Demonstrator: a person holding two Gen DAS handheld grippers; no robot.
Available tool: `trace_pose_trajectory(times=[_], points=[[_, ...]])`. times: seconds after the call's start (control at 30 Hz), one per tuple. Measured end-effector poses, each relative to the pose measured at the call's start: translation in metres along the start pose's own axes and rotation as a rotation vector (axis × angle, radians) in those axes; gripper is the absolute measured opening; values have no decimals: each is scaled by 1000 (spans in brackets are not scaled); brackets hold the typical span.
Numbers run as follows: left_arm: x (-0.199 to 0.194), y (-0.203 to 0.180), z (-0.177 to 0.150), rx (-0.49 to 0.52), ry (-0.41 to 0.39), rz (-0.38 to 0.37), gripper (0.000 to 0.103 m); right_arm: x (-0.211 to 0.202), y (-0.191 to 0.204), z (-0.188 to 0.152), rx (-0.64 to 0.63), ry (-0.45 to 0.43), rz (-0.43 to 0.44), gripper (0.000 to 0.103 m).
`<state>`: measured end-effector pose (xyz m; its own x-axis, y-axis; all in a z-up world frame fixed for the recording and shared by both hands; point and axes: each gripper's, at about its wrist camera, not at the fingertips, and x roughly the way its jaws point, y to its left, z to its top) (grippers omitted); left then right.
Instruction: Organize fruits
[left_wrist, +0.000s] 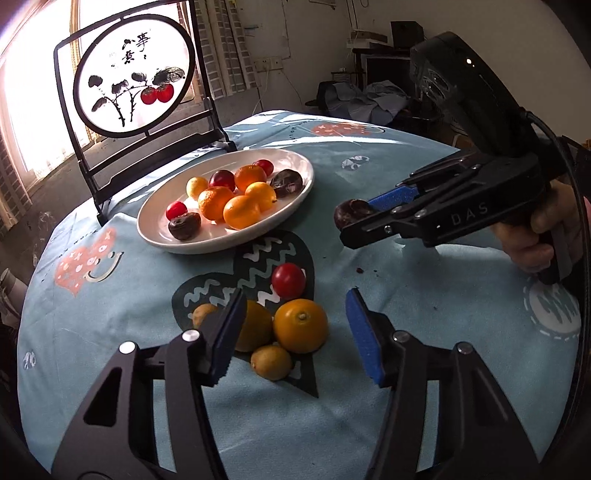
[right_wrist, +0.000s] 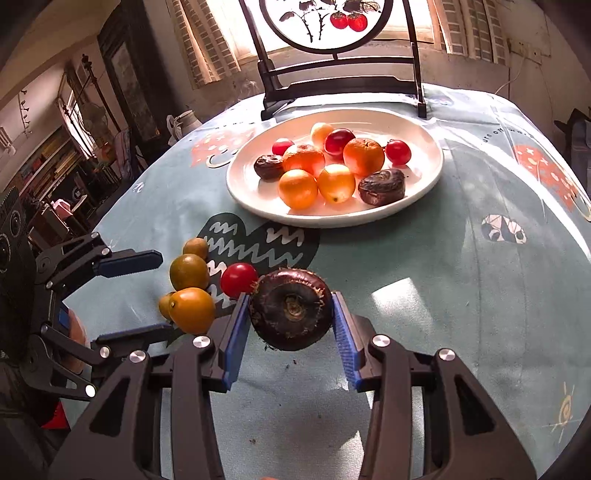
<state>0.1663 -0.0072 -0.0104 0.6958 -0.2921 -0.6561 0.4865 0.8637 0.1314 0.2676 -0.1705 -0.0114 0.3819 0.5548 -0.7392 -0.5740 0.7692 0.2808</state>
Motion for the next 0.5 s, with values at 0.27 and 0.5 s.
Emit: trace_pose_trajectory(times=[0.27,0.5], points=[[19,-11,4,53,45,30,40,1,1,-1,-1,6,16,44],[31,-10,-1,71,102,67,39,0,1,-2,-5,6,16,44]])
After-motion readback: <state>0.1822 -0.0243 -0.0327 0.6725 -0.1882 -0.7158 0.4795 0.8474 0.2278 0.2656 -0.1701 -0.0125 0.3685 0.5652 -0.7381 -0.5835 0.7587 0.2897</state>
